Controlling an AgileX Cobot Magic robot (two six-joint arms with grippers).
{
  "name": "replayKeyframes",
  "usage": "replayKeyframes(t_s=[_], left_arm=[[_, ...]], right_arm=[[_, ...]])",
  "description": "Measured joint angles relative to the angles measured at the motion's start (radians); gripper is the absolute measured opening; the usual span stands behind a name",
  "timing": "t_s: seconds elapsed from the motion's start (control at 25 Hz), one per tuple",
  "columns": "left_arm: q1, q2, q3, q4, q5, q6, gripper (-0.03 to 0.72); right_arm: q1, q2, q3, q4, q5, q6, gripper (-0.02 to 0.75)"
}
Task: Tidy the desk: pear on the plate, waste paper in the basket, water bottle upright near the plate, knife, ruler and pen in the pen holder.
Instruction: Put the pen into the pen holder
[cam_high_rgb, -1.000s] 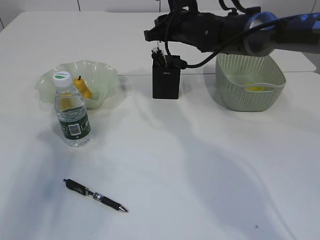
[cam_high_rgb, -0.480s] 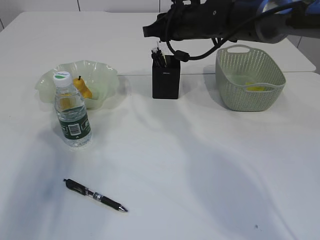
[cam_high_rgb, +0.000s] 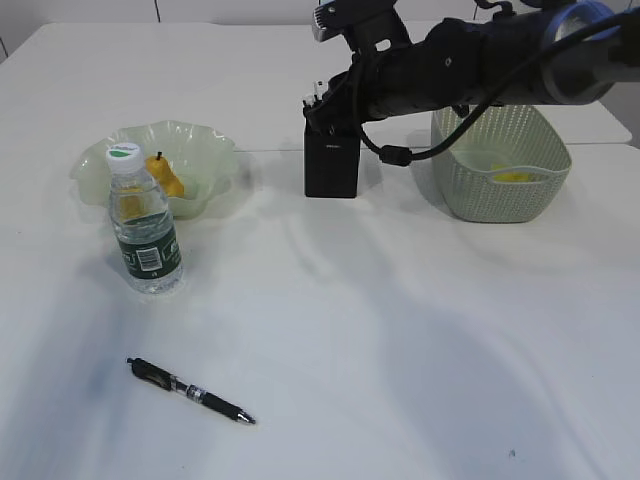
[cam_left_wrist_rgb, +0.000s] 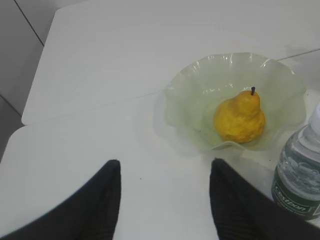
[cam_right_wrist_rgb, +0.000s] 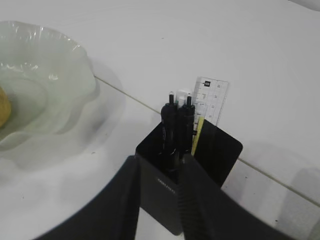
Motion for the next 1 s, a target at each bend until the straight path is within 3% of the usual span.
replayKeyframes(t_s=[0.28,0.44,0.8,1.0], left_arm=[[0.000,0.000,0.000,0.000,-0.004,0.000,0.402],[0.000,0.000,0.000,0.000,-0.006,0.000,0.402],[0.000,0.000,0.000,0.000,-0.066,0.000,0.402],[0.000,0.000,0.000,0.000,-0.076,0.000,0.402]], right_arm=[[0.052,-0.042,0.019,-0.205,0.165,-0.001,0.200],[0.080,-0.045,0.019,-0.235,0.275,0.002,0.200],[0.082,-0.060,0.021,-0.349,0.596,0.392,0.200],[0.082,-0.110,0.021,-0.386,0.742,0.502,0.200]])
